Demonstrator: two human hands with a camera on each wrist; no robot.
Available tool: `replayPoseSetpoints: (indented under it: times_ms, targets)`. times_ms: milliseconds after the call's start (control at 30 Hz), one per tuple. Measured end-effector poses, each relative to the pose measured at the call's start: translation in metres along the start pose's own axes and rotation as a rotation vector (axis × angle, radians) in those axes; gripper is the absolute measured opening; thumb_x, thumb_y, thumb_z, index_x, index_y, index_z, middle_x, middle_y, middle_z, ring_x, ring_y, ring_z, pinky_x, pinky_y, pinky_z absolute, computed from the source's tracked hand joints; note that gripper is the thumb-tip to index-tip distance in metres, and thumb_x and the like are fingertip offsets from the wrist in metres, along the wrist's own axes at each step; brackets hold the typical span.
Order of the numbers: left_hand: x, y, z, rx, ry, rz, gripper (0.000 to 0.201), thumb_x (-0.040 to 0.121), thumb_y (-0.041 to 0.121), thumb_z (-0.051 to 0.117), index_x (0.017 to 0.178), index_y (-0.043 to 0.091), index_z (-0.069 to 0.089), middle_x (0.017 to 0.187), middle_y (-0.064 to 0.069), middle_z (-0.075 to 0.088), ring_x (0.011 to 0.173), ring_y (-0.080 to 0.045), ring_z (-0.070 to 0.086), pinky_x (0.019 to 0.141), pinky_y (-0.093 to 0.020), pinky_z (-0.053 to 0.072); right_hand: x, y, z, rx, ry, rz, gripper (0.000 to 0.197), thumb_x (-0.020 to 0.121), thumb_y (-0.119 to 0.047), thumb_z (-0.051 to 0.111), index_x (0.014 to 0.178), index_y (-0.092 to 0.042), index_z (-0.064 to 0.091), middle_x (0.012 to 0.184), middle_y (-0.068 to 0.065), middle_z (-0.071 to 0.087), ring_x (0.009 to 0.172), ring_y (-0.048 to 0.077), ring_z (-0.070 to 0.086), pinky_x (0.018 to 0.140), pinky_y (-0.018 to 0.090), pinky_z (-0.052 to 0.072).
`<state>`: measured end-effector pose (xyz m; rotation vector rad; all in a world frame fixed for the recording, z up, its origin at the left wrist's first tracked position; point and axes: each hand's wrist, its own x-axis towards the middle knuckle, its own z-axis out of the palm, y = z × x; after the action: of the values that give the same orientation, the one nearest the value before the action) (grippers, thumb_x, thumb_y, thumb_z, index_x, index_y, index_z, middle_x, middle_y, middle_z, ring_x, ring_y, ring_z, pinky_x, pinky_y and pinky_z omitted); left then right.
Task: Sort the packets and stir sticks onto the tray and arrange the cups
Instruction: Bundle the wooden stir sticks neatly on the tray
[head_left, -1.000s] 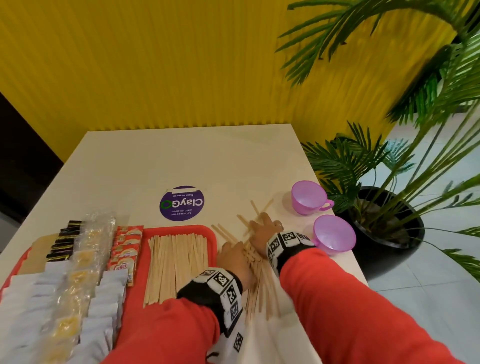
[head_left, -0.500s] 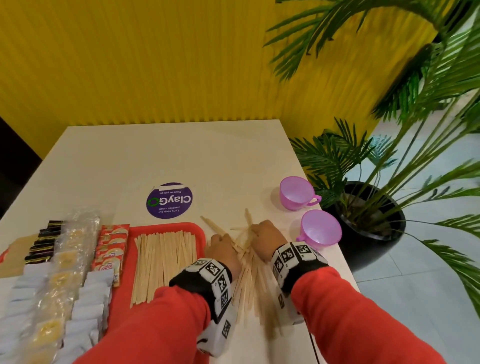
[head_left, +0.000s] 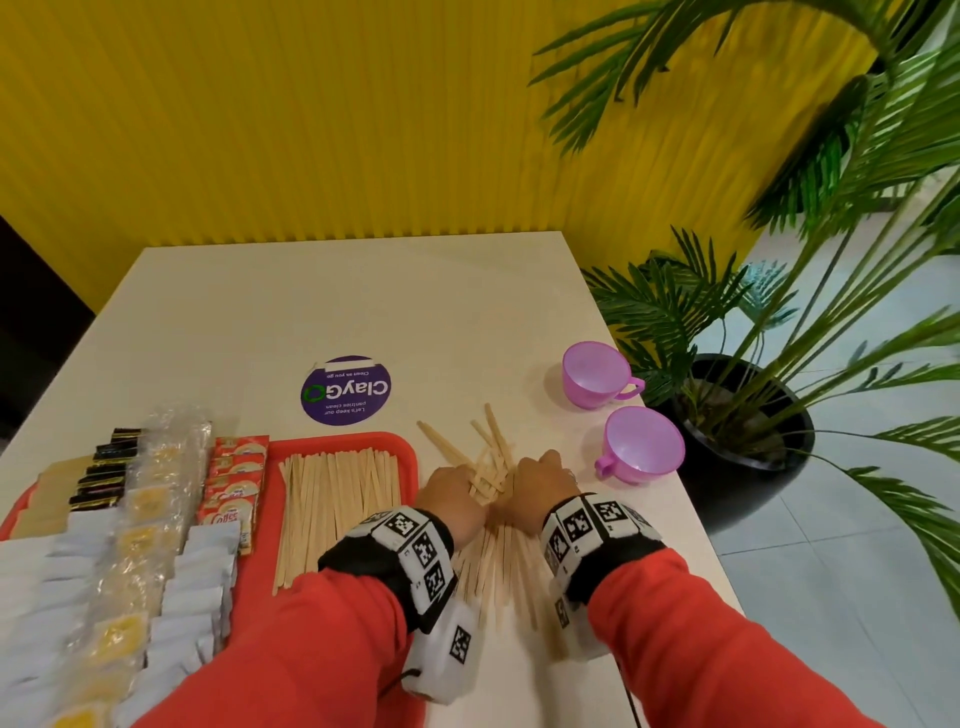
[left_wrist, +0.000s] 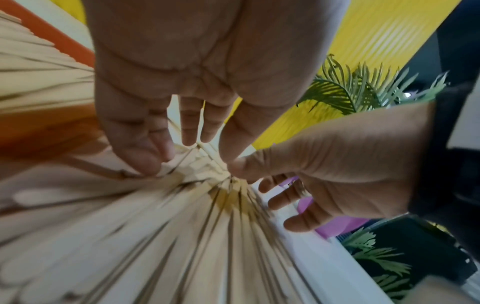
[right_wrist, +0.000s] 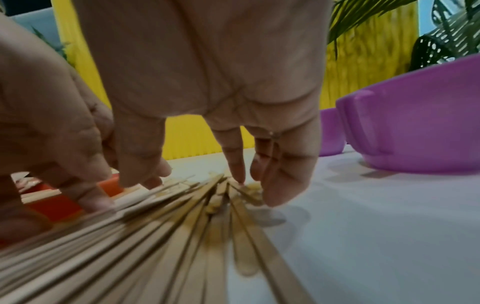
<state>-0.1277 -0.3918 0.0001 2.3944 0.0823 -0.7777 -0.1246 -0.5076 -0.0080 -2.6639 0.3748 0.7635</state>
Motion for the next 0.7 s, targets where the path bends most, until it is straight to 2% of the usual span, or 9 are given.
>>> replayPoseSetpoints:
  times_ms: [67,133,233,333,400,467,533,633,700]
  targets:
    - [-0.001,-0.002,-0.001,-0.047,-0.042,-0.072,0.054,0.089,0.003,0.041,0.142,0.010,0.034,0.140,-0.014,0.039,0.117,-0.032,0.052,0.094,-0.034,0.048,-0.004,0.004,0.002,0.010,0.016,0.038,0.076,0.074,-0.049,0.068,0.133,-0.009,0.038,0.132,0.011,0.032,0.123,0.034,0.041,0.100,0.040,0.041]
    - [-0.001,-0.002,0.000,-0.088,-0.077,-0.151,0.054,0.090,0.004,0.039,0.143,0.008,0.029,0.142,-0.016,0.037,0.121,-0.033,0.049,0.098,-0.039,0.047,-0.009,0.009,0.005,0.027,0.016,0.078,0.080,0.074,-0.050,0.068,0.135,-0.010,0.033,0.135,0.011,0.032,0.125,0.034,0.040,0.100,0.040,0.041]
    - [0.002,-0.002,0.001,-0.214,-0.079,-0.197,0.042,0.093,0.006,0.043,0.133,-0.007,0.042,0.136,-0.025,0.046,0.124,-0.038,0.048,0.103,-0.043,0.042,-0.018,0.013,0.013,0.071,-0.013,0.122,0.083,0.073,-0.052,0.069,0.134,-0.010,0.032,0.135,0.011,0.033,0.122,0.033,0.043,0.098,0.041,0.043]
    - [0.001,-0.001,0.001,-0.372,-0.109,-0.240,0.041,0.097,0.010,0.041,0.134,-0.007,0.041,0.141,-0.024,0.042,0.130,-0.036,0.042,0.104,-0.039,0.038,-0.024,0.007,0.020,0.122,-0.045,0.100,0.082,0.072,-0.049,0.071,0.132,-0.008,0.033,0.133,0.012,0.035,0.119,0.032,0.047,0.095,0.040,0.046]
    - [-0.003,0.004,0.001,-0.540,-0.133,-0.303,0.041,0.097,0.015,0.044,0.136,0.002,0.043,0.142,-0.017,0.041,0.126,-0.034,0.045,0.098,-0.041,0.043,-0.026,0.002,0.022,0.141,-0.042,0.087,0.080,0.074,-0.045,0.071,0.132,-0.007,0.033,0.134,0.013,0.035,0.119,0.031,0.047,0.096,0.039,0.046]
    - [-0.007,0.007,0.001,-0.711,-0.154,-0.391,0.036,0.095,0.022,0.047,0.130,0.010,0.050,0.135,-0.006,0.045,0.109,-0.028,0.052,0.082,-0.040,0.051,-0.026,-0.003,0.022,0.152,-0.036,0.070,0.077,0.075,-0.041,0.071,0.132,-0.005,0.034,0.135,0.014,0.036,0.120,0.030,0.047,0.096,0.037,0.046]
    - [-0.008,0.007,0.002,-0.787,-0.155,-0.412,0.030,0.095,0.023,0.046,0.123,0.013,0.052,0.123,-0.001,0.047,0.094,-0.025,0.056,0.070,-0.036,0.049,-0.026,-0.004,0.022,0.160,-0.030,0.057,0.076,0.075,-0.039,0.072,0.131,-0.004,0.035,0.133,0.014,0.038,0.118,0.029,0.049,0.095,0.035,0.046]
    - [-0.012,0.008,0.000,-0.830,-0.184,-0.412,0.020,0.096,0.025,0.045,0.108,0.013,0.055,0.107,0.000,0.055,0.092,-0.024,0.057,0.083,-0.039,0.048,-0.024,-0.007,0.024,0.171,-0.020,0.067,0.069,0.077,-0.034,0.071,0.129,-0.004,0.037,0.131,0.014,0.042,0.118,0.028,0.050,0.094,0.034,0.046]
    - [-0.014,0.008,0.000,-0.838,-0.195,-0.407,0.024,0.095,0.027,0.046,0.112,0.011,0.055,0.105,-0.002,0.058,0.098,-0.024,0.055,0.088,-0.040,0.046,-0.024,-0.010,0.023,0.158,-0.028,0.055,0.061,0.081,-0.030,0.067,0.128,-0.004,0.038,0.131,0.013,0.043,0.120,0.027,0.048,0.094,0.033,0.044]
